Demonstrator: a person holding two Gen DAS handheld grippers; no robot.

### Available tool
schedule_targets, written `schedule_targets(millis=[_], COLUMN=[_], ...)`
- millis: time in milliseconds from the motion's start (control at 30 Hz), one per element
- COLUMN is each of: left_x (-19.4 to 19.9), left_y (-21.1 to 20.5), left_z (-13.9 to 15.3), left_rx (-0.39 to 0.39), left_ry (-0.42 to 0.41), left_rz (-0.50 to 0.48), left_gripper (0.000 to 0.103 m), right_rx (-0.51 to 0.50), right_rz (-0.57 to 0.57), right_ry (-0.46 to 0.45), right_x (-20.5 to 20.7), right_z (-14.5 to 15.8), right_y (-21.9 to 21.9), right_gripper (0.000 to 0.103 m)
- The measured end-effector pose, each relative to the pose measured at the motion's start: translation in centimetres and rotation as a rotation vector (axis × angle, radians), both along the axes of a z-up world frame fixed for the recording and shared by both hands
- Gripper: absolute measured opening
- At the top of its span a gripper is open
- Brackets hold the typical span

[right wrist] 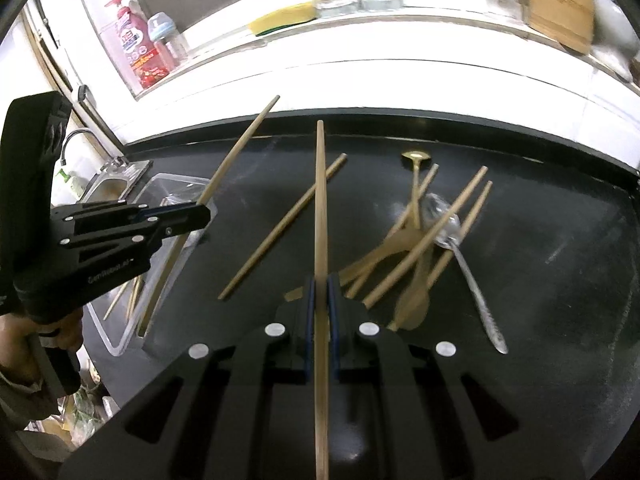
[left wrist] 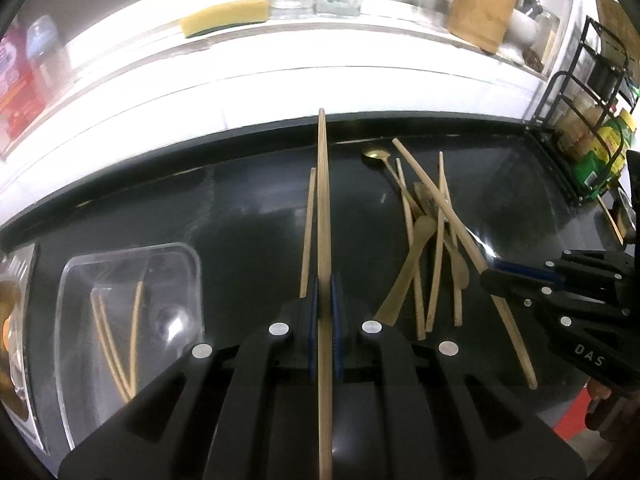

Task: Organize utensils
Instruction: 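Carry both chopsticks over the clear container and open both tools to drop them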

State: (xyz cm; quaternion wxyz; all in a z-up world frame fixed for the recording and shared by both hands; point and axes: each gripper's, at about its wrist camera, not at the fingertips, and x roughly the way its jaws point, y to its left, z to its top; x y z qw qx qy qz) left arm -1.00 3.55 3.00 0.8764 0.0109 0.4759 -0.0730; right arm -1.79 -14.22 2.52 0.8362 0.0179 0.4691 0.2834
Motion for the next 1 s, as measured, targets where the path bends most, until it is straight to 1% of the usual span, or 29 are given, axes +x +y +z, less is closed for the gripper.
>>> schedule_targets(millis=[200,433,733,1000], left_x=[-1.2,-3.3,-5.7,-6.7], left_y=[3.7,9.2,15.3,19.4], left_z=[0.4,0.7,0.0,-1.2], left_rx=[0.000,0.005,-0.008,-0.020], left_ry=[-0.004,-0.008,0.011,0.036], left_rz=[0.048,0.128,0.214,0.267], left_gripper=[0.006,0.006,0.006,0.006], right_rx=[0.013,0.027,0.036,0.037], right_rz=[0.042,0.115,0.204,0.252], right_ry=[-0.014,-0.029,-0.013,0.018], right_x=[-0.4,-1.2,-2.6,-3.8], right_z=[0.7,1.3,0.8,0.0], right_y=[4.0,9.5,16.9,21.4], right_gripper=[0.007,0.007,0.007,0.007])
